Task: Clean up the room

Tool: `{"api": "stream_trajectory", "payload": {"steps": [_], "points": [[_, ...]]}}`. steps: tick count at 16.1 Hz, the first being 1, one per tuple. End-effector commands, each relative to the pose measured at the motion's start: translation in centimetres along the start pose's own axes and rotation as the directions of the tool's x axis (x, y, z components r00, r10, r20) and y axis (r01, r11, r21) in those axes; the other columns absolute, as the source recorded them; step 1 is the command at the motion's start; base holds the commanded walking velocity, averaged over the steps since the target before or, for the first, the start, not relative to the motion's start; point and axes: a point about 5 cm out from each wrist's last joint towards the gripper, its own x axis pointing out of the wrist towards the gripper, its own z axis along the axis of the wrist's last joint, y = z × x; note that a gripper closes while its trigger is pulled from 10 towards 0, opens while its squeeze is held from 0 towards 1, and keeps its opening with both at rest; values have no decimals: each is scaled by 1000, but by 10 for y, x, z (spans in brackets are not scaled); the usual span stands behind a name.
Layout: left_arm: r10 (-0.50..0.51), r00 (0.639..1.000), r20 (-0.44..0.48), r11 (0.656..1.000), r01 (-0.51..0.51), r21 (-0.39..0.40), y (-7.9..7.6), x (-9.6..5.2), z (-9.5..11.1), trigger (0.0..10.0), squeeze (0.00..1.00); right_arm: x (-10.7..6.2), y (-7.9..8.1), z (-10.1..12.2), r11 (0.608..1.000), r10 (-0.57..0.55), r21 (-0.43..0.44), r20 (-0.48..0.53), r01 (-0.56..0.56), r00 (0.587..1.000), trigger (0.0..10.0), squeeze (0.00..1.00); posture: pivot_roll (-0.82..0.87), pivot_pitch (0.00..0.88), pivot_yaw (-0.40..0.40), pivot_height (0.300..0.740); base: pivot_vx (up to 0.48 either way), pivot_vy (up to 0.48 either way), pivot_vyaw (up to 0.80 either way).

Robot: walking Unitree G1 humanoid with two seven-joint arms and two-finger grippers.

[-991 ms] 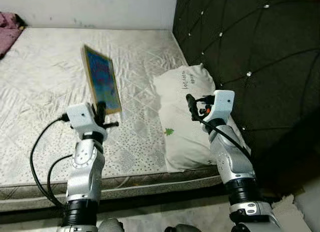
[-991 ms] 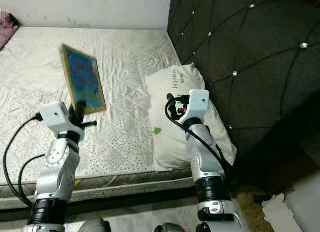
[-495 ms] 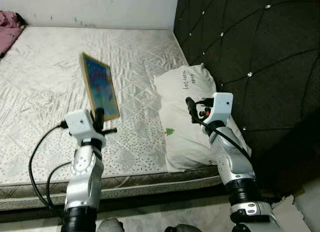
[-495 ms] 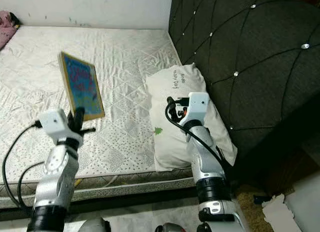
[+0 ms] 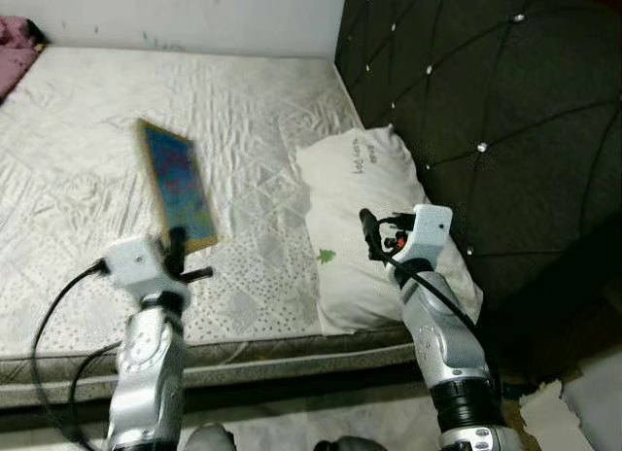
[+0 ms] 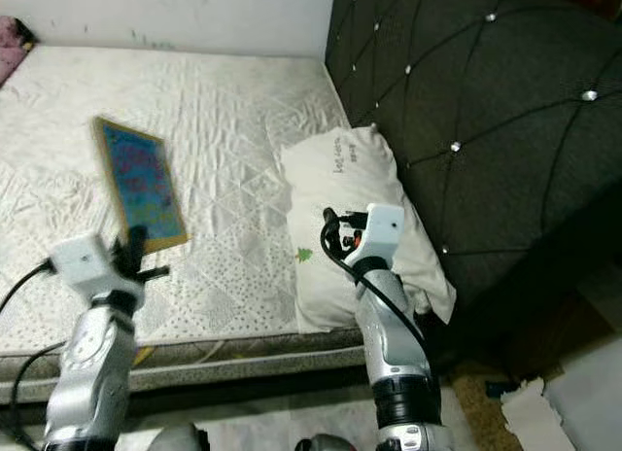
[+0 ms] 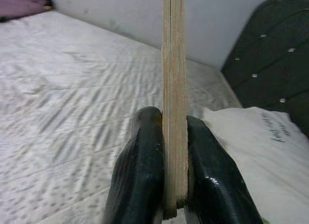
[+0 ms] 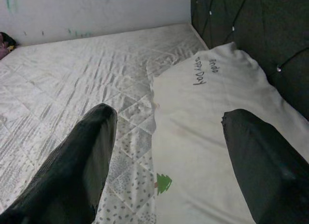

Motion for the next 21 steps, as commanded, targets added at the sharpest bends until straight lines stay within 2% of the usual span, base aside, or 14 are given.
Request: {"api": "stream_trajectory", "payload": {"steps": [1,3,5,6,8,9,11,12,13,15,16,17,18,21], "points": [[9,999,37,1000,-9,11,2,-4,12,10000,0,-3,1,4,1000,7,-15,22,-7,1000,10000,0,126,0,-81,740,0,0,0],[6,1000,29,999,-7,49,6,-9,13,10000,0,-9,2,0,1000,11,-26,13,-11,1000,10000,0,117,0,-65,740,0,0,0],[-25,999,23,997,23,76,1,-7,14,10000,0,-11,0,1,999,-3,-46,20,4,1000,10000,0,111,0,-56,740,0,0,0],[-38,999,36,994,34,108,-2,-6,17,10000,0,-12,0,5,996,5,-91,32,-2,999,10000,0,109,0,-54,740,0,0,0],[-64,997,45,985,55,166,-5,-11,22,10000,0,-13,4,17,994,8,-105,73,-1,997,10000,0,108,8,-55,740,0,0,0],[-60,998,23,984,55,167,-3,-16,17,10000,0,-17,4,15,993,13,-122,106,0,994,10000,0,111,12,-59,740,0,0,0],[-16,1000,4,990,15,141,3,-17,13,10000,0,-18,-5,1,989,-67,-130,66,76,996,10000,0,124,16,-70,740,0,0,0],[-23,1000,14,988,21,154,2,-17,15,10000,0,-16,-8,6,984,-89,-149,83,100,993,10000,0,124,16,-71,740,0,0,0],[-30,999,22,986,26,164,0,-18,17,10000,0,-13,-9,11,976,-96,-184,107,114,990,10000,0,125,17,-73,740,0,0,0],[-39,998,39,984,32,174,-3,-17,23,10000,0,-9,-2,32,945,-85,-290,231,152,969,10000,0,121,18,-70,740,0,0,0],[-43,998,52,985,34,167,-4,-15,26,10000,0,-7,4,36,918,-23,-377,252,120,967,10000,0,116,12,-67,740,0,0,0],[-50,997,62,986,39,164,-7,-14,28,10000,0,-8,5,29,942,-10,-327,202,77,979,10000,0,115,9,-67,740,0,0,0],[-85,993,85,981,68,181,-14,-10,32,10000,0,-16,0,4,950,-33,-307,109,65,993,10000,0,126,1,-70,740,0,0,0],[-101,992,78,976,84,202,-15,-11,26,10000,0,-14,-4,1,970,-57,-230,100,79,993,10000,0,123,0,-67,740,0,0,0]]}}
